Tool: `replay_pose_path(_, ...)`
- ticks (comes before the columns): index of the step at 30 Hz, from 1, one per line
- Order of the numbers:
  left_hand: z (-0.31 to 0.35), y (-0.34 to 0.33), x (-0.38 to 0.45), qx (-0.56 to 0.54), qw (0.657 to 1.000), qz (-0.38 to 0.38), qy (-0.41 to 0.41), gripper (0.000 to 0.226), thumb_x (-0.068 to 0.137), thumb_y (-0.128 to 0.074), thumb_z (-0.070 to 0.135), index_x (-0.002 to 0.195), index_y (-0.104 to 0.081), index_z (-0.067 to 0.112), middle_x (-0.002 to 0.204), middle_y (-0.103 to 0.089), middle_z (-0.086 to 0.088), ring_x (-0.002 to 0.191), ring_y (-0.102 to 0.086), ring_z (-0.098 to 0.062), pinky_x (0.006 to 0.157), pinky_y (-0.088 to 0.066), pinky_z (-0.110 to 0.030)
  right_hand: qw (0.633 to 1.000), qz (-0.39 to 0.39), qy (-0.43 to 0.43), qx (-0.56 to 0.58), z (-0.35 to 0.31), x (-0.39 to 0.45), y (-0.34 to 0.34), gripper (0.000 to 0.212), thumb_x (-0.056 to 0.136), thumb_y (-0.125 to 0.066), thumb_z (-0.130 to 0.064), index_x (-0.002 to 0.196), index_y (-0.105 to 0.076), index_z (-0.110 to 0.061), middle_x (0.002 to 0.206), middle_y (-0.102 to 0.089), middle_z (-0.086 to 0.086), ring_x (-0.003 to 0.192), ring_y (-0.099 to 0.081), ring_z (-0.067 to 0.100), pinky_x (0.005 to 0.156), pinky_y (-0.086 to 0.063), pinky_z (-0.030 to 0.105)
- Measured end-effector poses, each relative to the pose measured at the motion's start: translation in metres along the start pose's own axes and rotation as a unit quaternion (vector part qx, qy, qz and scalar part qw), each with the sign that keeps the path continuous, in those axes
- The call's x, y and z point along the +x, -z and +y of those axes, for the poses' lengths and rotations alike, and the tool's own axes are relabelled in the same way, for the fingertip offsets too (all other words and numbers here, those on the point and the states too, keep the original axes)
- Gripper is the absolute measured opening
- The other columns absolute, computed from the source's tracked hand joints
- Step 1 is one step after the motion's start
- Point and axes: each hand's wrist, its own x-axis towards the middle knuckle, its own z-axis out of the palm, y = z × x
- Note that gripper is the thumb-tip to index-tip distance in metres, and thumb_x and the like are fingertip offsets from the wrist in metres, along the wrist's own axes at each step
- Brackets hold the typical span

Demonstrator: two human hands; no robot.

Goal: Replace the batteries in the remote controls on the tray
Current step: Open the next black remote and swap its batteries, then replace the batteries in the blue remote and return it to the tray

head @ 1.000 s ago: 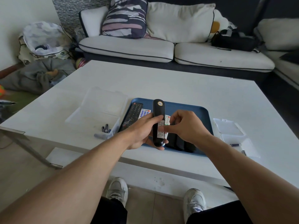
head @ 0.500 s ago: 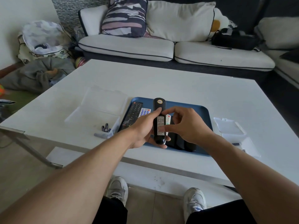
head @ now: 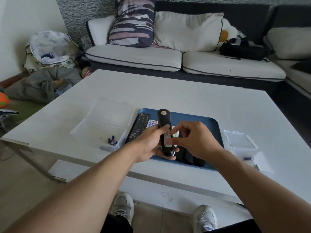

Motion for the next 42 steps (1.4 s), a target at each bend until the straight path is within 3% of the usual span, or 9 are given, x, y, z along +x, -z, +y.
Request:
replay_pose_path(10,0.0,0.01,0.023,-0.123,0.974,0.189,-0.021,0.05,0.101,-0.045,0.056,0.096,-0.069,0.012,0.065,-0.055,-0.003,0.052,-0.047,-0.015,0.046,-0.037,-0.027,0.997,0.029,0.03,-0.069,-0.007,-0.001,-0.01,0.009,0.084,-0.077,-0.043,0.084,-0.071,-0.035,0.073,-0.059,-0.019,0.072,-0.054,-0.001,0.058,-0.037,0.015)
replay_pose_path(18,0.005,0.02,0.016,-0.17,0.972,0.161,0.017,0.03,0.09,-0.075,0.02,0.112,-0.067,0.0,0.094,-0.071,-0.016,0.081,-0.069,-0.027,0.054,-0.056,-0.028,0.979,-0.064,0.104,-0.162,-0.006,-0.001,-0.028,0.055,0.077,-0.082,-0.044,0.127,-0.058,-0.049,0.107,-0.055,-0.021,0.082,-0.054,0.006,0.074,-0.049,0.027)
replay_pose_path(21,0.003,0.023,0.015,-0.167,0.976,0.14,0.017,0.026,0.089,-0.075,0.02,0.101,-0.066,-0.001,0.074,-0.066,-0.012,0.058,-0.066,-0.02,0.048,-0.055,-0.025,0.963,-0.016,0.162,-0.215,-0.006,0.0,-0.034,0.046,0.08,-0.08,-0.038,0.122,-0.063,-0.045,0.108,-0.055,-0.016,0.078,-0.053,0.007,0.062,-0.046,0.028)
replay_pose_path(25,0.002,0.025,0.012,-0.137,0.98,0.143,0.005,0.028,0.101,-0.061,0.025,0.1,-0.07,-0.002,0.079,-0.074,-0.014,0.072,-0.073,-0.028,0.066,-0.064,-0.035,0.952,0.077,0.202,-0.216,-0.009,0.007,-0.035,0.023,0.086,-0.075,-0.033,0.109,-0.07,-0.033,0.104,-0.066,-0.013,0.091,-0.063,0.011,0.061,-0.046,0.023)
replay_pose_path(28,-0.008,0.037,0.021,0.127,0.958,0.249,-0.069,0.022,0.101,-0.058,0.019,0.118,-0.067,0.01,0.099,-0.074,-0.005,0.082,-0.071,-0.023,0.066,-0.057,-0.021,0.967,0.12,0.131,-0.184,-0.007,0.011,-0.033,0.02,0.091,-0.069,-0.042,0.106,-0.069,-0.028,0.098,-0.071,-0.011,0.093,-0.063,0.013,0.07,-0.051,0.03)
replay_pose_path(30,-0.019,0.051,0.026,0.374,0.88,0.266,-0.122,0.03,0.095,-0.065,0.021,0.125,-0.066,0.024,0.118,-0.071,0.002,0.098,-0.068,-0.016,0.072,-0.053,-0.02,0.969,0.112,0.099,-0.198,-0.001,0.012,-0.036,0.022,0.093,-0.066,-0.044,0.106,-0.066,-0.026,0.094,-0.07,-0.006,0.089,-0.063,0.018,0.07,-0.051,0.034)
replay_pose_path(33,-0.035,0.069,0.033,0.559,0.795,0.21,-0.109,0.053,0.095,-0.063,0.03,0.147,-0.049,0.033,0.152,-0.048,0.0,0.141,-0.042,-0.026,0.114,-0.036,-0.038,0.967,0.058,0.074,-0.236,0.009,0.013,-0.047,0.028,0.096,-0.059,-0.043,0.109,-0.057,-0.019,0.095,-0.068,0.003,0.087,-0.062,0.026,0.068,-0.049,0.036)
replay_pose_path(36,-0.042,0.073,0.034,0.645,0.747,0.153,-0.05,0.058,0.105,-0.042,0.038,0.159,-0.021,0.034,0.169,-0.012,-0.001,0.156,0.0,-0.028,0.125,-0.004,-0.047,0.961,0.012,0.066,-0.268,0.014,0.015,-0.056,0.024,0.093,-0.056,-0.038,0.107,-0.05,-0.02,0.099,-0.067,0.006,0.088,-0.063,0.028,0.071,-0.051,0.037)
replay_pose_path(42,-0.043,0.076,0.032,0.658,0.742,0.125,-0.02,0.062,0.105,-0.039,0.021,0.161,-0.014,0.028,0.17,0.001,0.002,0.156,0.008,-0.025,0.125,-0.001,-0.048,0.925,-0.028,0.123,-0.359,0.018,0.009,-0.079,0.041,0.085,-0.066,-0.03,0.123,-0.056,-0.021,0.101,-0.071,0.001,0.093,-0.066,0.028,0.086,-0.052,0.036)
